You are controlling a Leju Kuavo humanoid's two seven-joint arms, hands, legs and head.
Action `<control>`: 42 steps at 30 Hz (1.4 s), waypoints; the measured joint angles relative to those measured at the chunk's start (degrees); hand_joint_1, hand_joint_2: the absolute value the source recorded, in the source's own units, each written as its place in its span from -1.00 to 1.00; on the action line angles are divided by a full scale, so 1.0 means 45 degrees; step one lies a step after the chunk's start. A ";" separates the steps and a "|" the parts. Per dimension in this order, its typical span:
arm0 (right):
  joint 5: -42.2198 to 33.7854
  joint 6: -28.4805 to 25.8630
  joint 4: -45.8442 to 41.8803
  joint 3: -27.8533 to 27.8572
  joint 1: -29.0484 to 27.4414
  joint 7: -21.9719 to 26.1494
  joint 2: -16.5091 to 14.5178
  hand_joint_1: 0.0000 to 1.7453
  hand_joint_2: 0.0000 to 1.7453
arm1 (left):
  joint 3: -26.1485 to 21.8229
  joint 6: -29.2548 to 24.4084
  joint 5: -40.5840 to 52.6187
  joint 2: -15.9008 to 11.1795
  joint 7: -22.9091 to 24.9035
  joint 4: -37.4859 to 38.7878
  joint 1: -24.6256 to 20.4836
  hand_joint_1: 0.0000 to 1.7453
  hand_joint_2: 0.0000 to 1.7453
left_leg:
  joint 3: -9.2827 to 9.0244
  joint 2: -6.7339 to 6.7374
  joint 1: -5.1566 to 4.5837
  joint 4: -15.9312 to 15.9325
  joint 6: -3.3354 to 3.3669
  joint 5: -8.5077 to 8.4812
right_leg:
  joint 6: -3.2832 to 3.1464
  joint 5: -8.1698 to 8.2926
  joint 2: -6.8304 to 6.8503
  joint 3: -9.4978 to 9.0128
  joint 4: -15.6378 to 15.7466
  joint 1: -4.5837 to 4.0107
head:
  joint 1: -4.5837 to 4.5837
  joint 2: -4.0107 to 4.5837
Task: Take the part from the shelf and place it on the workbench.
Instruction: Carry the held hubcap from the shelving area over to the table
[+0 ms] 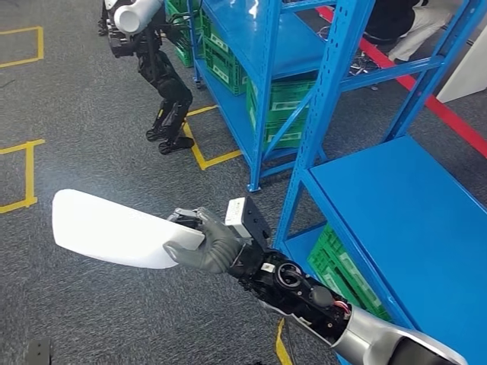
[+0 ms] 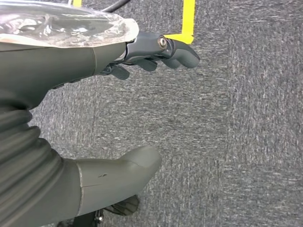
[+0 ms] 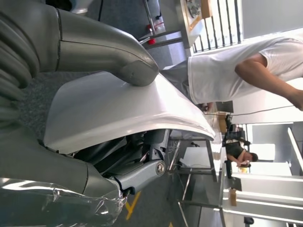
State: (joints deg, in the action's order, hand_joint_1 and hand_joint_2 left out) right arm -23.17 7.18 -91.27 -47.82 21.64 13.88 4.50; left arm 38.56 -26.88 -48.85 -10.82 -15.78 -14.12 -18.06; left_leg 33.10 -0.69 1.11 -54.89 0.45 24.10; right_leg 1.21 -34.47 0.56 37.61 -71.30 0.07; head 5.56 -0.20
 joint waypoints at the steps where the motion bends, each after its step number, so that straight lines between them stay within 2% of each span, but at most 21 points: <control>1: 0.0000 0.0000 0.0000 0.0000 -0.0018 -0.0001 0.0001 1.00 1.00 | 0.0000 0.0000 0.0000 0.0002 0.0000 0.0000 0.0004 -1.00 1.00 | -0.0005 -0.0075 -0.0011 -0.0002 0.0004 0.0002 | -0.0009 -0.0020 -0.0026 0.0197 -0.0390 -0.0001 | 0.0011 0.0000; 2: 0.0000 0.0000 0.0000 0.0000 -0.0028 -0.0001 0.0002 1.00 1.00 | 0.0000 0.0000 0.0000 0.0006 0.0000 0.0000 0.0005 -1.00 1.00 | -0.0017 -0.0159 -0.0020 -0.0003 0.0005 0.0003 | -0.0044 0.0237 -0.0053 0.0137 -0.0207 -0.0004 | 0.0021 0.0000; 3: 0.0000 0.0000 -0.0001 0.0000 -0.0028 -0.0001 0.0002 1.00 1.00 | 0.0000 0.0000 0.0000 0.0008 0.0000 0.0000 0.0001 -1.00 1.00 | -0.0037 -0.0255 -0.0026 -0.0004 0.0003 0.0004 | -0.0102 0.0703 -0.0100 -0.0164 0.0493 -0.0007 | 0.0028 0.0000; 5: 0.0000 -0.0005 -0.0005 0.0000 -0.0003 -0.0001 0.0001 1.00 1.00 | 0.0000 0.0000 0.0000 0.0013 0.0000 0.0000 -0.0012 -1.00 1.00 | -0.0060 -0.0433 -0.0051 -0.0009 -0.0020 0.0010 | -0.0251 0.1603 -0.0333 -0.1032 0.2432 -0.0023 | 0.0029 0.0000; 7: 0.0000 -0.0011 -0.0010 0.0000 0.0030 0.0000 0.0000 1.00 1.00 | 0.0000 0.0000 -0.0002 0.0016 0.0002 0.0000 -0.0016 -1.00 1.00 | -0.0010 -0.0578 -0.0065 -0.0017 -0.0102 -0.0012 | -0.0337 0.1854 -0.0503 -0.1513 0.3514 -0.0052 | 0.0008 0.0000; 11: 0.0000 -0.0017 -0.0011 0.0000 0.0046 -0.0004 0.0001 1.00 1.00 | 0.0005 0.0000 -0.0009 0.0000 0.0010 0.0011 0.0009 -1.00 1.00 | 0.0118 -0.0641 -0.0050 -0.0098 -0.0366 0.0059 | -0.0474 0.1944 -0.0313 -0.1734 0.3862 -0.0014 | -0.0050 0.0000; 13: 0.0000 -0.0019 -0.0011 -0.0001 0.0067 -0.0002 0.0000 1.00 1.00 | 0.0007 0.0000 -0.0024 -0.0021 0.0010 0.0023 -0.0003 -1.00 1.00 | 0.0603 -0.0339 -0.0062 -0.1144 -0.0459 0.0714 | -0.0560 0.2073 -0.0154 -0.1789 0.4029 0.0038 | -0.0154 0.0000; 15: 0.0000 -0.0018 -0.0005 -0.0006 0.0064 -0.0007 0.0000 1.00 1.00 | 0.0015 0.0000 -0.0038 -0.0013 0.0013 0.0034 -0.0002 -1.00 1.00 | 0.1421 -0.0114 -0.0057 -0.2877 -0.0536 0.1481 | -0.0584 0.2092 0.0005 -0.1756 0.4032 0.0013 | -0.0216 0.0000; 17: 0.0000 0.0001 0.0008 -0.0012 0.0054 -0.0002 0.0000 1.00 1.00 | 0.0033 0.0000 -0.0039 0.0001 0.0021 0.0041 0.0016 -1.00 1.00 | 0.1741 -0.0035 -0.0029 -0.3511 -0.0592 0.1475 | -0.0581 0.2073 0.0174 -0.1739 0.4008 0.0004 | -0.0221 0.0000; 18: -0.0001 0.0017 0.0019 -0.0013 0.0054 0.0007 0.0000 1.00 1.00 | 0.0043 0.0000 -0.0040 -0.0001 0.0024 0.0043 0.0016 -1.00 1.00 | 0.1548 0.0033 -0.0009 -0.3094 -0.0615 0.1142 | -0.0563 0.2048 0.0258 -0.1740 0.3984 0.0010 | -0.0223 0.0000; 20: -0.0004 0.0064 0.0038 -0.0012 0.0067 0.0039 0.0000 1.00 1.00 | 0.0055 0.0000 -0.0045 -0.0014 0.0024 0.0044 -0.0008 -1.00 1.00 | 0.0744 0.0394 0.0013 -0.1433 -0.0656 0.0365 | -0.0455 0.1941 0.0396 -0.1719 0.3856 -0.0014 | -0.0256 0.0000; 22: -0.0006 0.0102 0.0045 -0.0006 0.0092 0.0069 0.0000 1.00 1.00 | 0.0058 0.0000 -0.0063 -0.0013 0.0026 0.0046 -0.0039 -1.00 1.00 | 0.0258 0.0645 -0.0004 -0.0364 -0.0524 0.0047 | -0.0325 0.1805 0.0504 -0.1665 0.3677 -0.0092 | -0.0267 0.0000; 25: -0.0008 0.0123 0.0058 -0.0005 0.0107 0.0097 0.0000 1.00 1.00 | 0.0063 0.0000 -0.0078 0.0007 0.0026 0.0049 -0.0015 -1.00 1.00 | 0.0238 0.0469 -0.0031 -0.0256 -0.0213 0.0078 | -0.0205 0.1670 0.0650 -0.1661 0.3560 -0.0124 | -0.0145 0.0000; 27: -0.0008 0.0124 0.0063 -0.0004 0.0111 0.0113 0.0000 1.00 1.00 | 0.0063 0.0000 -0.0076 0.0002 0.0024 0.0050 -0.0020 -1.00 1.00 | 0.0220 0.0326 -0.0018 -0.0244 -0.0080 0.0059 | -0.0084 0.1269 0.0433 -0.1458 0.3030 -0.0061 | -0.0099 0.0000; 30: -0.0007 0.0120 0.0095 0.0002 0.0101 0.0134 0.0000 1.00 1.00 | 0.0063 0.0000 -0.0073 -0.0004 0.0024 0.0052 -0.0048 -1.00 1.00 | 0.0220 0.0104 -0.0052 -0.0242 0.0025 0.0046 | 0.0016 0.0063 0.0030 -0.0375 0.0575 -0.0016 | 0.0018 0.0000; 32: -0.0005 0.0119 0.0146 0.0002 0.0079 0.0135 0.0000 1.00 1.00 | 0.0063 0.0000 -0.0073 0.0001 0.0026 0.0053 -0.0040 -1.00 1.00 | 0.0215 -0.0081 -0.0111 -0.0243 0.0050 0.0046 | -0.0064 -0.0027 -0.0028 0.0075 -0.0279 -0.0034 | 0.0052 0.0000; 33: -0.0006 0.0119 0.0163 0.0002 0.0076 0.0135 0.0000 1.00 1.00 | 0.0063 0.0000 -0.0073 0.0005 0.0025 0.0053 -0.0038 -1.00 1.00 | 0.0206 -0.0182 -0.0140 -0.0243 0.0057 0.0045 | -0.0157 0.0295 -0.0067 -0.0021 0.0023 -0.0064 | 0.0061 0.0000; 36: -0.0006 0.0120 0.0177 0.0005 0.0101 0.0143 0.0000 1.00 1.00 | 0.0064 0.0000 -0.0072 0.0031 0.0026 0.0053 -0.0053 -1.00 1.00 | 0.0187 -0.0455 -0.0181 -0.0238 0.0054 0.0029 | -0.0570 0.1585 -0.0407 -0.1110 0.2538 -0.0216 | 0.0042 0.0000; 38: -0.0005 0.0125 0.0191 0.0005 0.0121 0.0168 0.0000 1.00 1.00 | 0.0067 0.0000 -0.0069 0.0053 0.0031 0.0053 -0.0038 -1.00 1.00 | 0.0236 -0.0575 -0.0152 -0.0225 -0.0011 -0.0019 | -0.0711 0.1781 -0.0547 -0.1530 0.3366 -0.0283 | 0.0039 0.0000; 40: -0.0005 0.0132 0.0208 0.0006 0.0137 0.0192 -0.0002 1.00 1.00 | 0.0068 0.0000 -0.0067 0.0049 0.0041 0.0053 0.0000 -1.00 1.00 | 0.0278 -0.0638 -0.0142 -0.0206 -0.0130 -0.0062 | -0.0712 0.1832 -0.0432 -0.1659 0.3593 -0.0237 | 0.0073 0.0000; 42: 0.0000 0.0143 0.0220 0.0007 0.0159 0.0217 -0.0010 1.00 1.00 | 0.0068 0.0000 -0.0050 0.0038 0.0047 0.0055 -0.0011 -1.00 1.00 | 0.0473 -0.0440 -0.0176 -0.0613 -0.0250 0.0244 | -0.0711 0.1976 -0.0277 -0.1772 0.3900 -0.0125 | 0.0003 0.0000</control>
State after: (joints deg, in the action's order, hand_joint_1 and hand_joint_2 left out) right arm -23.17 7.83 -90.29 -47.79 22.36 14.86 4.46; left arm 38.86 -26.88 -49.07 -10.66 -15.57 -13.87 -18.11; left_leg 35.22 -2.67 0.32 -57.65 -0.68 25.20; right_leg -1.99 -25.58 -0.68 29.64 -53.76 -0.49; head 5.58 -0.20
